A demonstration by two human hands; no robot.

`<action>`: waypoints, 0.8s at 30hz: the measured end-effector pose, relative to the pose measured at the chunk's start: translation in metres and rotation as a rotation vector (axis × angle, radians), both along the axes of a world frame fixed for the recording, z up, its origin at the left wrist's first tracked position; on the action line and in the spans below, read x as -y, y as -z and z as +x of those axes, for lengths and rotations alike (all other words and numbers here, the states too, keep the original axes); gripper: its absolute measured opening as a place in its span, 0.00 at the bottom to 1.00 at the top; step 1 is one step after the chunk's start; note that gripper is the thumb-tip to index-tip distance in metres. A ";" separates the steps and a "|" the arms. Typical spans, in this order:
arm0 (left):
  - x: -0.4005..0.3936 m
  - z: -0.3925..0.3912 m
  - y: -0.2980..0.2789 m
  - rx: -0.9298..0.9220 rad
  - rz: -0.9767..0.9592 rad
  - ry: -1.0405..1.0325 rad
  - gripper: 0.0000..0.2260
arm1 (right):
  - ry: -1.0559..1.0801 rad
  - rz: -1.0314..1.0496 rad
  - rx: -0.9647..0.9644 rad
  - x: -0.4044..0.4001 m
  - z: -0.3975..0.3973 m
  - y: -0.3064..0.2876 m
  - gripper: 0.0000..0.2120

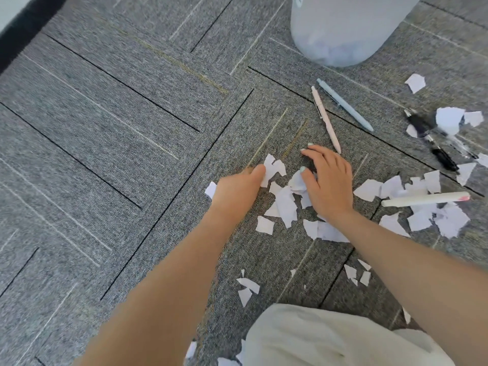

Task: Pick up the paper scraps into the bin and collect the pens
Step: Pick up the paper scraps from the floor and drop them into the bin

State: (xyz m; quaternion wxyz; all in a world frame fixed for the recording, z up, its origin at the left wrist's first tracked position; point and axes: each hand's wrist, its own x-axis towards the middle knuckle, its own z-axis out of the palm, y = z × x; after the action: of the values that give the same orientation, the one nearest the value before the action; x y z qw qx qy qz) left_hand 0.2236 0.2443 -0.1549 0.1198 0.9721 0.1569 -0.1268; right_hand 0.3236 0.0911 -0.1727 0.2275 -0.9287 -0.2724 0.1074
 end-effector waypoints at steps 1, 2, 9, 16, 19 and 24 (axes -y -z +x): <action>0.002 -0.007 -0.004 -0.016 -0.097 -0.053 0.04 | 0.038 0.024 -0.056 -0.004 0.001 -0.006 0.21; 0.003 -0.018 -0.009 -0.020 -0.201 -0.125 0.03 | 0.055 0.042 -0.115 -0.010 0.001 -0.011 0.22; 0.013 -0.084 -0.012 -0.005 -0.615 -0.600 0.10 | -0.372 -0.288 -0.075 -0.020 -0.046 -0.010 0.39; 0.009 -0.082 -0.006 0.102 -0.627 -0.663 0.13 | -0.373 -0.043 0.201 -0.002 -0.064 0.008 0.16; 0.005 -0.081 -0.007 0.109 -0.602 -0.666 0.14 | -0.397 -0.005 0.217 -0.018 -0.055 0.006 0.10; 0.006 -0.078 -0.012 0.084 -0.611 -0.699 0.16 | -0.467 -0.083 0.164 -0.039 -0.034 -0.008 0.13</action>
State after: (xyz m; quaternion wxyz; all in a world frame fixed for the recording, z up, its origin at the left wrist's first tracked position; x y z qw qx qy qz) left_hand 0.1456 0.2379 -0.1433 0.4425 0.7853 0.4256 -0.0797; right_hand 0.2893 0.1304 -0.1643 0.1354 -0.8546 -0.4927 0.0926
